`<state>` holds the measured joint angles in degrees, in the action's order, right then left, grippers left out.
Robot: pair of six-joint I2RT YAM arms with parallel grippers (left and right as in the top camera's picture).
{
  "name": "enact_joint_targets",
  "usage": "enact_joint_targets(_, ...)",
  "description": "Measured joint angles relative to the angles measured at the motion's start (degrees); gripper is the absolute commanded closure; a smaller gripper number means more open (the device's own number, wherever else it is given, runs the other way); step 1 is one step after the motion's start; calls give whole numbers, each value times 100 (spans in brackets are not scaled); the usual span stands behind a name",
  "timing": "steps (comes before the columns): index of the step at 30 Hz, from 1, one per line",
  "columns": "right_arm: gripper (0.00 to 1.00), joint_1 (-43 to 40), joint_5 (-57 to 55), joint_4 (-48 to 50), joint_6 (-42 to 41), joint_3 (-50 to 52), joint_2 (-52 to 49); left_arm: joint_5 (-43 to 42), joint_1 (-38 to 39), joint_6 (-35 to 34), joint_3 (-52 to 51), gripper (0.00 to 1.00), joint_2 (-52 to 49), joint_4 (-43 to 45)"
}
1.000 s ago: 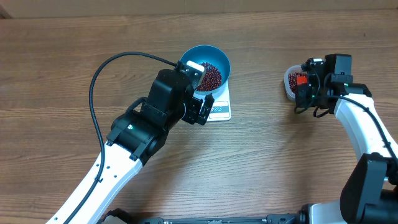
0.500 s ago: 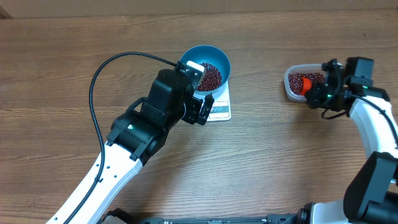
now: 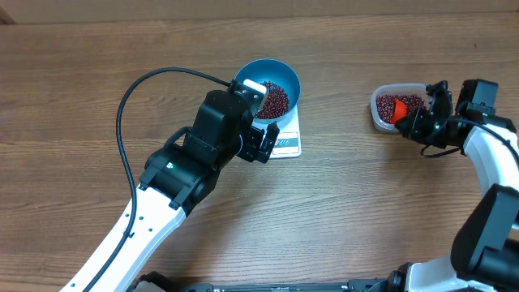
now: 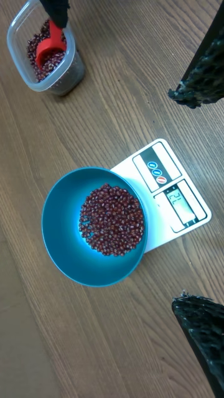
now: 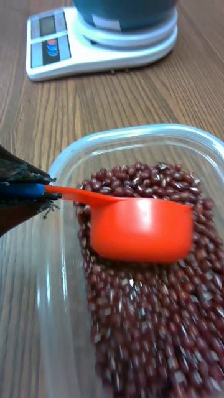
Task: Scoop item into bowl and weigh 150g on scale
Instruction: 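Dip and drag the scoop through the red beans with the right gripper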
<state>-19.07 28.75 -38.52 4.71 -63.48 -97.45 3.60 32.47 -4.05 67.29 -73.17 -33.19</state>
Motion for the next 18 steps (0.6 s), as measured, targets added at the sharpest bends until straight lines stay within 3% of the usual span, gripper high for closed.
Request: enact_joint_targets(18,96,-48,529,83,-24,0,-184,0,0,0,0,1,0,0)
